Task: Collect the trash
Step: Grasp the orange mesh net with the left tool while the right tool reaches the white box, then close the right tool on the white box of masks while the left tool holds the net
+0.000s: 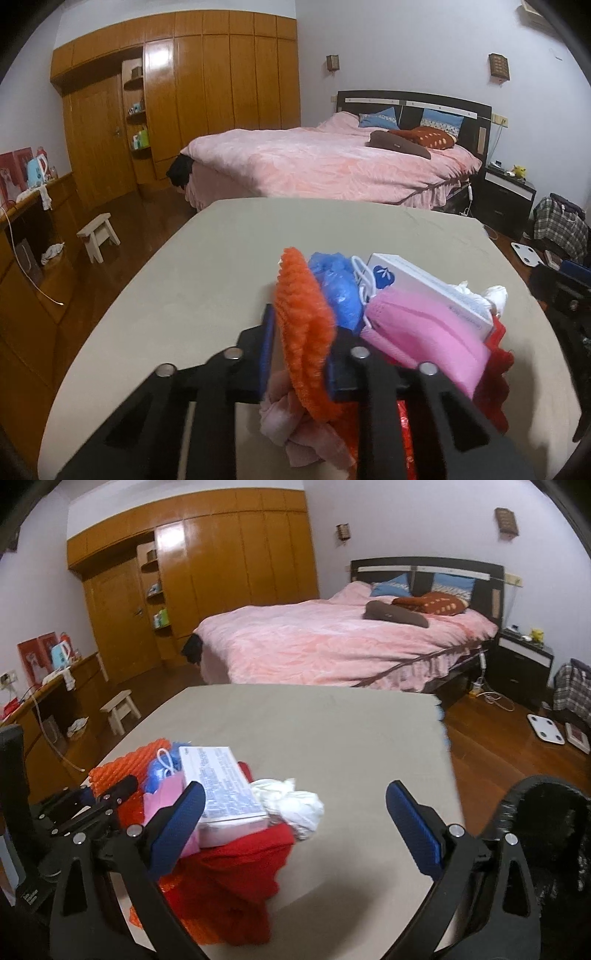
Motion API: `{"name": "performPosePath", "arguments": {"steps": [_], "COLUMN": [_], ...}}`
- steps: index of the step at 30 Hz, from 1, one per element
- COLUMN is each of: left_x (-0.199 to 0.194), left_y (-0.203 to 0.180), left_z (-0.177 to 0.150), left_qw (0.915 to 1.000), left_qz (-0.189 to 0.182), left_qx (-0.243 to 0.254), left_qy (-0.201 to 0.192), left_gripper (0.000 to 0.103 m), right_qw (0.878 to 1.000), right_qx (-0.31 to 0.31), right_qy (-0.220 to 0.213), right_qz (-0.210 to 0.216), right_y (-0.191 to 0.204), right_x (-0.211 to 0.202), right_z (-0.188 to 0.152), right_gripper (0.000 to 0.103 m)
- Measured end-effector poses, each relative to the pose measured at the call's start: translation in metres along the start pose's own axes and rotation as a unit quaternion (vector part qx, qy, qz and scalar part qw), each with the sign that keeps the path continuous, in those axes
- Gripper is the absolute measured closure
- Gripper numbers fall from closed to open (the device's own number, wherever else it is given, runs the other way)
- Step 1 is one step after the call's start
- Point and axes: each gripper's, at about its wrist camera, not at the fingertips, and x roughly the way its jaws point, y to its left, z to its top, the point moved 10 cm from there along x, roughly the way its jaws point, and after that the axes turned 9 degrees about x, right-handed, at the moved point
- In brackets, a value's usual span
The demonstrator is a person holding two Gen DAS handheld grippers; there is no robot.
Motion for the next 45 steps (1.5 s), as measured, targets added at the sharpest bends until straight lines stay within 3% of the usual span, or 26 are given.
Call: {"name": "performPosePath", "arguments": {"steps": [4,8,16,24,27,32,35,45], "left_x": [-0.004,-0.006,-0.010,-0.009,-0.009,-0.010,-0.010,-0.011], "left_y": [0.002,0.002,0.001,0.005,0.004,0.005,0.005,0.004], "left_z": [0.000,0.001,0.006,0.005,0.005,0.006,0.005,0.004], "left_qw": [1.0000,0.9999,0.9998,0.9999,0.9999,0.9998,0.9998,0.9997], "left_qz": [0.001,0.001,0.002,0.003,0.003,0.003,0.003,0.005], "left_qx": [0.006,0.009,0.005,0.000,-0.001,0.000,0.000,0.000], "left_qy": [-0.005,-0.009,-0.018,-0.015,-0.014,-0.018,-0.017,-0.022], "left_gripper": [0.091,0.091,0.091,0.091,0.091,0.091,0.091,0.091], "right_qw": [1.000,0.999,0.995,0.993,0.993,0.991,0.990,0.991], "right_qx": [-0.017,-0.024,-0.040,-0.037,-0.027,-0.024,-0.024,-0.030], "right_qy": [0.018,0.035,0.069,0.092,0.098,0.111,0.114,0.100], "right_qz": [0.012,0.019,0.058,0.067,0.068,0.074,0.081,0.088], "right_y": [0.014,0.021,0.047,0.059,0.057,0.054,0.054,0.052], "right_x": [0.012,0.022,0.032,0.049,0.054,0.060,0.059,0.037], "right_z": [-0.009,-0.018,-0.033,-0.040,-0.039,-0.039,-0.037,-0.032], "right_gripper": [0.018,0.020,0.041,0.040,0.033,0.033,0.038,0.041]}}
